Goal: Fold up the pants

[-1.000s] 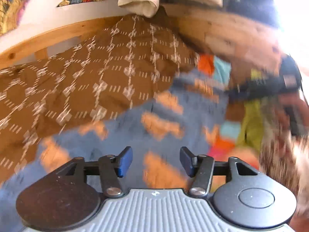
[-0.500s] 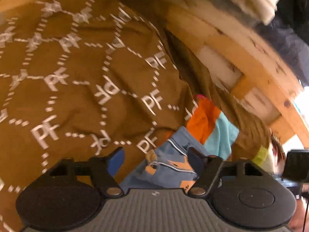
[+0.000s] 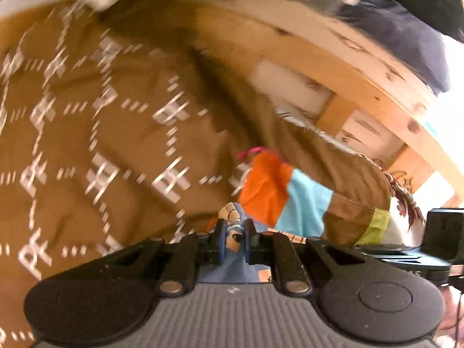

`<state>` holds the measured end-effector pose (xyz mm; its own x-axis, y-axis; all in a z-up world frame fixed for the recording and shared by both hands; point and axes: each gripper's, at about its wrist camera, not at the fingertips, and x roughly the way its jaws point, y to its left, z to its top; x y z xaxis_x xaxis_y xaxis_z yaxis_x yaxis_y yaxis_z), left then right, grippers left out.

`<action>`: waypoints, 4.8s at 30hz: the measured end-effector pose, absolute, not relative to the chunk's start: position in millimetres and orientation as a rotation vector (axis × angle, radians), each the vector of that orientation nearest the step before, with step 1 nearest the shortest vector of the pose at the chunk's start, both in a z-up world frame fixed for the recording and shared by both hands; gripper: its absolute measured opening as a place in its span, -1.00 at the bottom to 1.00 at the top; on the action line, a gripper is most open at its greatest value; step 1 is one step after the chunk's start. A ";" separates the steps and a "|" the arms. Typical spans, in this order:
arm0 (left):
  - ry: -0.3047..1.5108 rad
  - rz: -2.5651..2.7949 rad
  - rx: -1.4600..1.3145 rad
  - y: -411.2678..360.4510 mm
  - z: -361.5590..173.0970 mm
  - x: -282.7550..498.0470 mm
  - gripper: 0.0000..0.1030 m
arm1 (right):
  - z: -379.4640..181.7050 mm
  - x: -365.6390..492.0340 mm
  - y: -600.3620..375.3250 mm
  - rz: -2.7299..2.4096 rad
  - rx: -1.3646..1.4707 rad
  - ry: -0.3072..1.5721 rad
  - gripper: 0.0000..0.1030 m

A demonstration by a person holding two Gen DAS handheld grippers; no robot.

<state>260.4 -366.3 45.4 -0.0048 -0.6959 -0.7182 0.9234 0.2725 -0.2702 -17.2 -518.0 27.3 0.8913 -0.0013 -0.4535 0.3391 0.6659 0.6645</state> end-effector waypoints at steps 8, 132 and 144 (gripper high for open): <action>0.736 -1.211 0.540 -387.7 22.2 236.6 -0.15 | 33.5 -14.0 -495.4 -0.280 0.586 0.502 -0.64; 0.696 -0.834 0.394 -330.1 9.6 223.9 0.86 | 2.5 -16.7 -527.6 -0.450 1.297 0.460 -0.48; 1.127 -0.888 0.074 -331.7 64.8 250.7 0.81 | 48.7 -0.8 -444.1 -0.283 0.312 0.481 -0.75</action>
